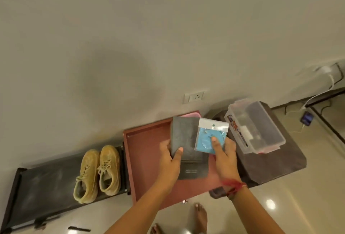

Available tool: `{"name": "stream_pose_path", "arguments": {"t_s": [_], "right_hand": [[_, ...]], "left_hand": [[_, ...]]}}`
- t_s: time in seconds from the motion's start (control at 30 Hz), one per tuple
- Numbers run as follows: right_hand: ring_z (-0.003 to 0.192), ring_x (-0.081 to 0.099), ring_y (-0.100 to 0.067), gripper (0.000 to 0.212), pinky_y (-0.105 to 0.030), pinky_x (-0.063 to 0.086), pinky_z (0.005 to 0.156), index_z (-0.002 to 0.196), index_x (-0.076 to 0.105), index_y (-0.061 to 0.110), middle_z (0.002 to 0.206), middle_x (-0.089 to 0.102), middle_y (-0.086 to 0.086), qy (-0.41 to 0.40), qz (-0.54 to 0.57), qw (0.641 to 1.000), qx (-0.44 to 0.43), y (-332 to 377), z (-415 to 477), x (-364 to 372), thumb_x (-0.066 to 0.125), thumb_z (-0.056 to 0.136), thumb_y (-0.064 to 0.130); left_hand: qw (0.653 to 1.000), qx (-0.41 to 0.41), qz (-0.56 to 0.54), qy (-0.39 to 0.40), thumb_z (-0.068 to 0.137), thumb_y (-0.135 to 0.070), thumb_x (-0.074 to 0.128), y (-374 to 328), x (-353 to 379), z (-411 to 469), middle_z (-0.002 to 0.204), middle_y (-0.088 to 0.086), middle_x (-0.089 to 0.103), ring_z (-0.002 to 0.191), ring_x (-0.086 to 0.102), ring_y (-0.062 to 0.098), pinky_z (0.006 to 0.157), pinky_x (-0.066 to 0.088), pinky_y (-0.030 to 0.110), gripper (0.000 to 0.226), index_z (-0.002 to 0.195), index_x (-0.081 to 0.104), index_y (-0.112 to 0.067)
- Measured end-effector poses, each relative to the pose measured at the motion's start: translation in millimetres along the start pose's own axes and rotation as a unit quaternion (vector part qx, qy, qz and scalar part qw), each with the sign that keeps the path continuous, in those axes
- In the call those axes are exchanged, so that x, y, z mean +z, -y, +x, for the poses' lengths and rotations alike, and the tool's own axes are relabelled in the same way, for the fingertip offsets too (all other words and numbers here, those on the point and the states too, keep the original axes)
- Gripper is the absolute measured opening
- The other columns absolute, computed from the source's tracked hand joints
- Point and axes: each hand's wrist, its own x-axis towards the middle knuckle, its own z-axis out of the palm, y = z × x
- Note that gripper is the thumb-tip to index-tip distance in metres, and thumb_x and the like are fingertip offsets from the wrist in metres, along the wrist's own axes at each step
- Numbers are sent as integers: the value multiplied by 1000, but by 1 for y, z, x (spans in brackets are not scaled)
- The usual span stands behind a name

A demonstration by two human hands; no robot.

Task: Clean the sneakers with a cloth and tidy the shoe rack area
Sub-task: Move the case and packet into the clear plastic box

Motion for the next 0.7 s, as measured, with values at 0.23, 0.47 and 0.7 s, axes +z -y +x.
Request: {"name": "stream_pose_path", "arguments": {"t_s": [0.23,0.47,0.7], "right_hand": [[108,59,-23,41,-46,53,87,103,64,26,117,56,-12,-14,-58,998,-34,44,71,-100,65,76,57],[88,69,-23,21,-30,57,70,100,62,10,99,70,-8,76,-54,995,40,33,186,-205,65,82,21],[82,68,-25,11,-27,57,65,88,66,5,92,71,-13,47,-55,995,73,-12,276,-260,69,79,11]], "left_hand": [[998,-7,-55,39,96,-24,54,-44,117,10,118,-5,56,104,59,10,84,53,27,32,122,35,-29],[994,-40,-94,43,97,-26,52,-37,267,56,121,-6,53,108,60,12,87,55,31,35,124,33,-39],[996,-34,69,52,93,-24,59,1,327,113,137,-7,36,125,41,8,105,40,29,47,136,40,-26]]}}
